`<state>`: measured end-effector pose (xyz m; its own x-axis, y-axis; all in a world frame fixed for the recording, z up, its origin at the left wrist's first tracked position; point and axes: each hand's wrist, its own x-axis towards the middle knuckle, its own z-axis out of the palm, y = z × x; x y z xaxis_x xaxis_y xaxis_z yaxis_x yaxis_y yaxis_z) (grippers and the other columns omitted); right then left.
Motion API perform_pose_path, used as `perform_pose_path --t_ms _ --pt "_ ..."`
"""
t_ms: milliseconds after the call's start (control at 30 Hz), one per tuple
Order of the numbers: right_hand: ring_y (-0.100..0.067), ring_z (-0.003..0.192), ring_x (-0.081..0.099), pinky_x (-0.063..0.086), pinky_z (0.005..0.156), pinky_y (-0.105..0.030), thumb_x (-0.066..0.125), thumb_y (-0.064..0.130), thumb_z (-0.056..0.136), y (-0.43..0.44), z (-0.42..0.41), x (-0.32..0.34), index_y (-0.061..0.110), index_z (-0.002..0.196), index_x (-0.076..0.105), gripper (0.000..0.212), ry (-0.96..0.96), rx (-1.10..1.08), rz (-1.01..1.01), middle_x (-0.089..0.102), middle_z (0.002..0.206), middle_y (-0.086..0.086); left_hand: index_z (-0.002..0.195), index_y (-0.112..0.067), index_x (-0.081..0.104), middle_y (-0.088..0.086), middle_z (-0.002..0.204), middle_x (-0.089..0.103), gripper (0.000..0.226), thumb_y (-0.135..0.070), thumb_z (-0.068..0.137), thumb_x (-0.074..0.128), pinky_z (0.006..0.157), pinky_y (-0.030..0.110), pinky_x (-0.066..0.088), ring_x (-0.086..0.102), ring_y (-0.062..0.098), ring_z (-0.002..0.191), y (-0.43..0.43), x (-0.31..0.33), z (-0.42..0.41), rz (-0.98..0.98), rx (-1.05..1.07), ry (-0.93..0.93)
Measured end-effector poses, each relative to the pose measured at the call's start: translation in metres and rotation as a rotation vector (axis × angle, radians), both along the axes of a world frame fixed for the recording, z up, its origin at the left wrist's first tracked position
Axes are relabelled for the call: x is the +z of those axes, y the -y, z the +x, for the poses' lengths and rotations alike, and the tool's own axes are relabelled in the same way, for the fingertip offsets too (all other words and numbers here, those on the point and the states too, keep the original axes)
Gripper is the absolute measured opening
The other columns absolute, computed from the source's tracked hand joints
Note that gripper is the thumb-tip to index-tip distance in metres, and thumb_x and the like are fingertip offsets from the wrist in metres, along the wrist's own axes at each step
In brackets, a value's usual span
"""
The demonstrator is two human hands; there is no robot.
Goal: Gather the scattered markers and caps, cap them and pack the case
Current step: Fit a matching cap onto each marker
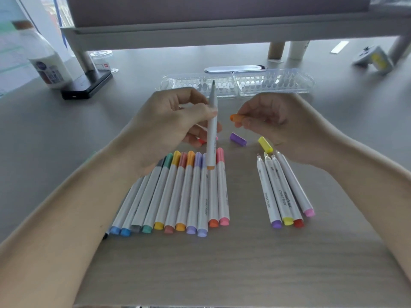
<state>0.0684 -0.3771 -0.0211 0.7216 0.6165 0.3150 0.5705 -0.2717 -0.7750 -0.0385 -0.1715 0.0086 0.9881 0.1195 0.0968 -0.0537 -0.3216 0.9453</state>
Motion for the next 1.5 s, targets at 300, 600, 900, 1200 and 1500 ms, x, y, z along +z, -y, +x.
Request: perform_pose_path --t_ms 300,600,900,1200,1500 --pt "-0.021 0.096 0.074 0.054 0.098 -0.049 0.072 0.010 0.093 0.001 0.002 -0.001 0.015 0.100 0.072 0.009 -0.064 -0.042 0.052 0.079 0.098 -0.002 0.098 -0.029 0.075 -0.013 0.087 0.073 0.005 -0.028 0.095 0.071 0.076 0.027 0.056 0.068 0.009 0.082 -0.011 -0.019 0.004 0.508 0.188 0.273" --pt "-0.018 0.095 0.075 0.055 0.097 -0.046 0.073 0.009 0.093 0.001 0.001 -0.001 0.014 0.100 0.072 0.009 -0.064 -0.049 0.050 0.079 0.098 -0.002 0.099 -0.031 0.077 -0.019 0.087 0.072 0.007 -0.030 0.094 0.072 0.079 0.026 0.053 0.065 0.003 0.085 -0.012 -0.023 0.004 0.608 0.213 0.267" --pt "-0.014 0.089 0.072 0.057 0.091 -0.040 0.075 0.015 0.092 -0.001 -0.001 -0.002 0.021 0.097 0.074 0.008 -0.002 -0.010 0.009 0.078 0.095 0.004 0.098 -0.031 0.081 -0.020 0.086 0.074 0.008 -0.029 0.093 0.075 0.076 0.023 0.054 0.068 0.002 0.085 -0.004 -0.023 0.002 0.607 0.176 0.265" --pt "-0.017 0.085 0.073 0.057 0.085 -0.037 0.078 0.012 0.089 -0.001 -0.004 0.000 0.014 0.096 0.077 0.007 0.002 0.009 0.061 0.079 0.091 0.003 0.099 -0.030 0.081 -0.018 0.087 0.076 0.009 -0.027 0.094 0.074 0.075 0.013 0.048 0.067 -0.002 0.089 -0.001 -0.022 0.001 0.599 0.142 0.310" --pt "-0.010 0.084 0.076 0.057 0.079 -0.019 0.079 0.010 0.086 0.001 -0.007 0.001 0.010 0.097 0.079 0.011 -0.024 0.038 0.137 0.080 0.091 0.003 0.101 -0.030 0.082 -0.020 0.088 0.075 0.011 -0.027 0.092 0.078 0.076 0.014 0.050 0.068 -0.002 0.088 -0.002 -0.022 0.001 0.530 0.153 0.322"
